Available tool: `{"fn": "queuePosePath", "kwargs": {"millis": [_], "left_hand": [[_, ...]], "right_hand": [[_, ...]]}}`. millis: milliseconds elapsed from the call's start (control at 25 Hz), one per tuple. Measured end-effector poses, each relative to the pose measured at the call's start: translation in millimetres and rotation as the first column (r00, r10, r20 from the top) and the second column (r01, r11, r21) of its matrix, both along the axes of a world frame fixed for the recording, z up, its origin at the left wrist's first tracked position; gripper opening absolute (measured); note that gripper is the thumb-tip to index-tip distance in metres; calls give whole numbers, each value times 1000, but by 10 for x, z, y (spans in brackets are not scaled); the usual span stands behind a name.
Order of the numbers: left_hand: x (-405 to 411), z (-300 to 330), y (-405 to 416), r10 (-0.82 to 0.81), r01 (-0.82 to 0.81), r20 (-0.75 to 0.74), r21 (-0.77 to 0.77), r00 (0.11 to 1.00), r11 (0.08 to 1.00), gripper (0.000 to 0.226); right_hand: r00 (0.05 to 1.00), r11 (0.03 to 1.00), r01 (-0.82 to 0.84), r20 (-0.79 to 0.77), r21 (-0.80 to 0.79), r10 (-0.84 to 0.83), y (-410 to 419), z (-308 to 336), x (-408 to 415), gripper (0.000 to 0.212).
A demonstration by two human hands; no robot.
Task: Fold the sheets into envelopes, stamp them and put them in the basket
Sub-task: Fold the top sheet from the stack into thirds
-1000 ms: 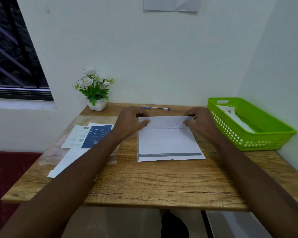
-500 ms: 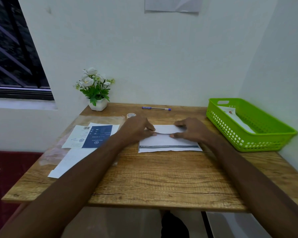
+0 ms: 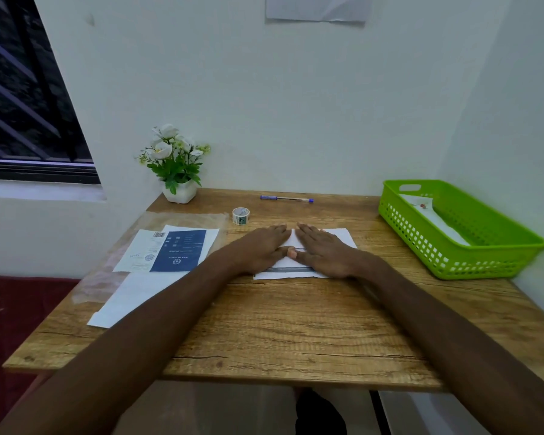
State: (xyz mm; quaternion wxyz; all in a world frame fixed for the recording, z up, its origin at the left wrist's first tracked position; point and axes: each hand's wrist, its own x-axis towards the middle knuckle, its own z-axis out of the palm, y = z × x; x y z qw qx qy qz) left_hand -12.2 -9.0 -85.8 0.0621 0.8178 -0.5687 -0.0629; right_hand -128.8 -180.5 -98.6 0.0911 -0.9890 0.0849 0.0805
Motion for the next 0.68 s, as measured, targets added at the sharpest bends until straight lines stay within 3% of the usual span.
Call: {"fn": "queuePosePath", "kwargs": {"millis": [200, 320, 440, 680], "left_hand": [[99, -15, -47, 104, -104, 8, -3, 995, 995, 65], [202, -38, -22, 172, -173, -30, -47, 985, 984, 69], [317, -44, 31, 233, -257, -149, -168, 961, 952, 72], [449, -14, 76, 233, -269, -183, -212, 955, 939, 73]], "right_hand": [[983, 984, 177, -44, -19, -178, -221, 81, -49, 90], [975, 975, 216, -58, 58, -212, -415, 156, -114, 87], [979, 975, 179, 72, 133, -189, -558, 207, -153, 81], [911, 910, 239, 247, 340, -331, -764, 253, -191, 59]]}}
